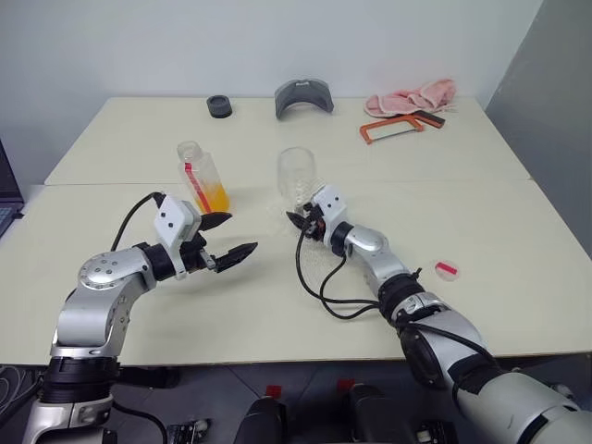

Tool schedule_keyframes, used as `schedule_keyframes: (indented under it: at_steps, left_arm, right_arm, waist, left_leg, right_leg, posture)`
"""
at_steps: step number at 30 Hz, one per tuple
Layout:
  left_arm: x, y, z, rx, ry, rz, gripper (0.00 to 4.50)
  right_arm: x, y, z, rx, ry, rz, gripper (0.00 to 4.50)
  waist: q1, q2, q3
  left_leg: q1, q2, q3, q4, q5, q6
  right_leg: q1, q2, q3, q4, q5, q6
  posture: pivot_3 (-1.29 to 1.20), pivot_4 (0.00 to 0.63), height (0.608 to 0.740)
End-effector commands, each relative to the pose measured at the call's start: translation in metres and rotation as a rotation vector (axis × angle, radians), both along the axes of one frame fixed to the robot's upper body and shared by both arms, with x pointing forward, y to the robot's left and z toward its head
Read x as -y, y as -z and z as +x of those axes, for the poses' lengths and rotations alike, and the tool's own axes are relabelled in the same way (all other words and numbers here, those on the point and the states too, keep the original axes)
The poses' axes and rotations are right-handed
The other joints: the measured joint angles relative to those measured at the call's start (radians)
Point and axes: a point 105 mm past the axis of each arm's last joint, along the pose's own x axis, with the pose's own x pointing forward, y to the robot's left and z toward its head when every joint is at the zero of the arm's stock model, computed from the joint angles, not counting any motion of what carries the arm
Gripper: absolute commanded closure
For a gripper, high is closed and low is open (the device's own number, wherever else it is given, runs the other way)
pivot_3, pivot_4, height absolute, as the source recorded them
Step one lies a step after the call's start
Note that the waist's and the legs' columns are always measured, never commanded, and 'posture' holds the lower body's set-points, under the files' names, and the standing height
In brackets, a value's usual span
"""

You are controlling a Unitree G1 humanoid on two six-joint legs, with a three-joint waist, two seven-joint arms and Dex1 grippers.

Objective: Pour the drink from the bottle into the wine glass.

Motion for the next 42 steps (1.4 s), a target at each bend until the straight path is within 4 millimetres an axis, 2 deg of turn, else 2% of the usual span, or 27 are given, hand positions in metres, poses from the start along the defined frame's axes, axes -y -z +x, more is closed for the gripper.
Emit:
schedule_keyframes:
  at_steps: [1, 4, 5, 12, 18, 22, 25, 30, 32, 37, 42]
  left_arm:
    - [0.005, -0.022, -0.001, 0.080, 0.019, -0.009, 0.00]
    - [0.008, -0.026, 0.000, 0.098, 0.019, -0.024, 0.00]
    - [0.008, -0.027, 0.000, 0.101, 0.019, -0.025, 0.00]
    - [0.010, -0.035, -0.005, 0.125, 0.020, -0.043, 0.00]
    - [0.008, -0.038, -0.010, 0.133, -0.013, -0.085, 0.00]
    - [0.000, -0.021, -0.011, 0.104, -0.085, -0.071, 0.00]
    - [-0.014, -0.007, -0.007, 0.091, -0.193, -0.077, 0.00]
    - [-0.045, 0.011, 0.006, 0.123, -0.419, -0.071, 0.00]
    - [-0.054, 0.015, 0.011, 0.138, -0.482, -0.067, 0.00]
    - [-0.068, 0.011, 0.025, 0.163, -0.541, -0.076, 0.00]
    - [-0.071, 0.004, 0.038, 0.178, -0.540, -0.066, 0.00]
  right_arm:
    - [-0.005, -0.010, -0.001, 0.031, -0.023, 0.018, 1.24]
    - [-0.005, -0.008, -0.003, 0.029, -0.031, 0.021, 0.19]
    - [-0.005, -0.008, -0.003, 0.029, -0.033, 0.022, 0.03]
    - [0.009, 0.000, -0.007, 0.038, -0.040, 0.008, 0.03]
    - [0.033, 0.007, -0.016, 0.058, -0.050, -0.033, 0.03]
    - [0.057, -0.005, -0.043, 0.158, -0.111, -0.100, 0.03]
    - [0.068, -0.024, -0.075, 0.171, -0.189, -0.094, 0.03]
    - [0.070, -0.045, -0.119, 0.147, -0.300, -0.087, 0.03]
    - [0.069, -0.050, -0.130, 0.146, -0.327, -0.095, 0.03]
    - [0.065, -0.061, -0.144, 0.129, -0.384, -0.093, 0.03]
    - [0.060, -0.069, -0.150, 0.134, -0.415, -0.096, 0.03]
  waist:
    - [0.000, 0.000, 0.000]
    - [0.000, 0.000, 0.000]
    - [0.000, 0.000, 0.000]
    - [0.001, 0.000, 0.000]
    - [0.001, 0.000, 0.000]
    - [0.005, 0.000, 0.000]
    - [0.014, 0.000, 0.000]
    - [0.018, 0.000, 0.000]
    - [0.025, 0.000, 0.000]
    - [0.039, -0.001, 0.000]
    - [0.047, -0.001, 0.000]
  left_leg:
    - [0.000, 0.000, 0.000, 0.000, 0.000, 0.000]
    - [0.000, 0.000, 0.000, 0.000, 0.000, 0.000]
    - [0.000, 0.000, 0.000, 0.000, 0.000, 0.000]
    - [0.000, 0.000, 0.000, 0.000, 0.000, 0.000]
    - [0.000, 0.001, 0.000, 0.000, 0.000, 0.000]
    - [-0.001, 0.001, 0.000, 0.000, 0.000, 0.000]
    - [-0.002, 0.000, -0.001, 0.001, 0.000, 0.000]
    - [-0.002, 0.001, -0.002, 0.001, 0.000, 0.001]
    - [-0.001, 0.001, -0.002, 0.001, 0.000, 0.001]
    - [-0.002, 0.000, -0.004, 0.001, 0.000, 0.000]
    - [-0.003, -0.001, -0.004, 0.002, 0.000, 0.000]
  right_leg:
    - [0.000, 0.000, 0.000, 0.000, 0.000, 0.000]
    - [0.000, 0.000, 0.000, 0.000, 0.000, 0.000]
    - [0.000, 0.000, 0.000, 0.000, 0.000, 0.000]
    - [0.000, 0.000, 0.000, 0.000, 0.000, 0.000]
    - [0.000, 0.000, 0.000, 0.000, 0.000, 0.000]
    - [0.000, -0.001, 0.000, -0.001, 0.000, 0.000]
    - [0.000, -0.001, -0.001, -0.001, 0.000, 0.000]
    - [0.000, -0.001, -0.001, -0.001, 0.000, 0.000]
    - [0.000, -0.001, -0.002, -0.001, 0.000, 0.000]
    - [0.001, 0.000, -0.003, -0.002, 0.000, 0.000]
    - [0.001, -0.001, -0.003, -0.002, 0.000, 0.000]
  posture:
    - [0.00, 0.150, 0.740]
    - [0.00, 0.150, 0.740]
    - [0.00, 0.150, 0.740]
    - [0.00, 0.150, 0.740]
    - [0.00, 0.150, 0.740]
    - [0.00, 0.150, 0.740]
    - [0.00, 0.150, 0.740]
    - [0.00, 0.150, 0.740]
    - [0.00, 0.150, 0.740]
    - [0.00, 0.150, 0.740]
    - [0.00, 0.150, 0.740]
